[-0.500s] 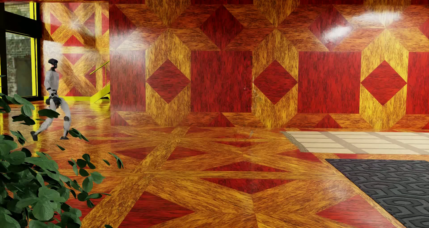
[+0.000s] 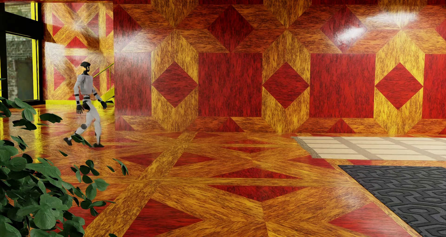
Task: Move forward
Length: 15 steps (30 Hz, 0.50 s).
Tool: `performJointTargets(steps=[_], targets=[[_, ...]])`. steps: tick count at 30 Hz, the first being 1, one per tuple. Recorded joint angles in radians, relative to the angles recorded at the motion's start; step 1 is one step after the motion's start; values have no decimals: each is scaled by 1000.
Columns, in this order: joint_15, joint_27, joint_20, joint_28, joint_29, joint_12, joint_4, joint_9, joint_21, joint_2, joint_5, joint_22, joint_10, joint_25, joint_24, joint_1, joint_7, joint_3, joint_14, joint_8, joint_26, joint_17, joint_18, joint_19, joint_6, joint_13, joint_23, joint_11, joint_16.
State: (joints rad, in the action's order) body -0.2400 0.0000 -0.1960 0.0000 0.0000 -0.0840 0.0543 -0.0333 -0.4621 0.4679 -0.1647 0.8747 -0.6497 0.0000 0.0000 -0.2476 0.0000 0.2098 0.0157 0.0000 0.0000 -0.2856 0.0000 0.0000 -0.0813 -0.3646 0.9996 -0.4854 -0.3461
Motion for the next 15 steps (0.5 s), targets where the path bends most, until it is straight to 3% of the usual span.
performJointTargets(steps=[1, 2, 3, 5, 6, 9, 11, 12, 13, 14, 15], targets=[[-49, 0, 1, 0, 0, -27, 19, 6, 0, -15, -26, 30, -135, 0, 0, 34, 0, -25, -204, 0, 0, 1, 0, 0, -10, -4, 21, -51, 12], [-12, 0, -21, 0, 0, -47, 44, 12, 13, -53, -45, 51, -303, 0, 0, 129, 0, -32, -367, 0, 0, -7, 0, 0, -26, -1, 18, -73, 19], [27, 0, -61, 0, 0, -52, 60, 12, 19, -88, -73, 77, -474, 0, 0, 243, 0, -60, -380, 0, 0, -12, 0, 0, -36, 11, 12, -86, 23], [139, 0, -106, 0, 0, -72, 50, -7, 67, -250, -82, 117, -697, 0, 0, 415, 0, -121, -29, 0, 0, -22, 0, 0, -24, 33, -31, -56, 30], [203, 0, -121, 0, 0, -84, 43, -13, 80, -333, -78, 144, -721, 0, 0, 495, 0, -164, 33, 0, 0, -30, 0, 0, -16, 56, -43, -34, 35], [403, 0, -135, 0, 0, -141, 31, -16, 117, -563, -22, 169, -456, 0, 0, 654, 0, -312, 20, 0, 0, -67, 0, 0, 19, 113, -119, 50, 39], [514, 0, -102, 0, 0, -184, 41, -3, 143, -654, 5, 138, -75, 0, 0, 694, 0, -373, -80, 0, 0, -90, 0, 0, 31, 161, -176, 69, 40], [546, 0, -110, 0, 0, -197, 48, 15, 160, -679, 12, 151, 62, 0, 0, 693, 0, -399, -68, 0, 0, -99, 0, 0, 33, 189, -193, 69, 40], [558, 0, -114, 0, 0, -210, 48, 25, 183, -708, 34, 162, 457, 0, 0, 671, 0, -419, -193, 0, 0, -103, 0, 0, 39, 217, -204, 64, 42], [525, 0, -115, 0, 0, -217, 47, 30, 208, -720, 45, 182, 211, 0, 0, 703, 0, -427, -117, 0, 0, -100, 0, 0, 45, 238, -203, 56, 43], [460, 0, -139, 0, 0, -223, 34, 28, 221, -752, 66, 215, 132, 0, 0, 722, 0, -431, -116, 0, 0, -96, 0, 0, 54, 250, -197, 40, 47]])
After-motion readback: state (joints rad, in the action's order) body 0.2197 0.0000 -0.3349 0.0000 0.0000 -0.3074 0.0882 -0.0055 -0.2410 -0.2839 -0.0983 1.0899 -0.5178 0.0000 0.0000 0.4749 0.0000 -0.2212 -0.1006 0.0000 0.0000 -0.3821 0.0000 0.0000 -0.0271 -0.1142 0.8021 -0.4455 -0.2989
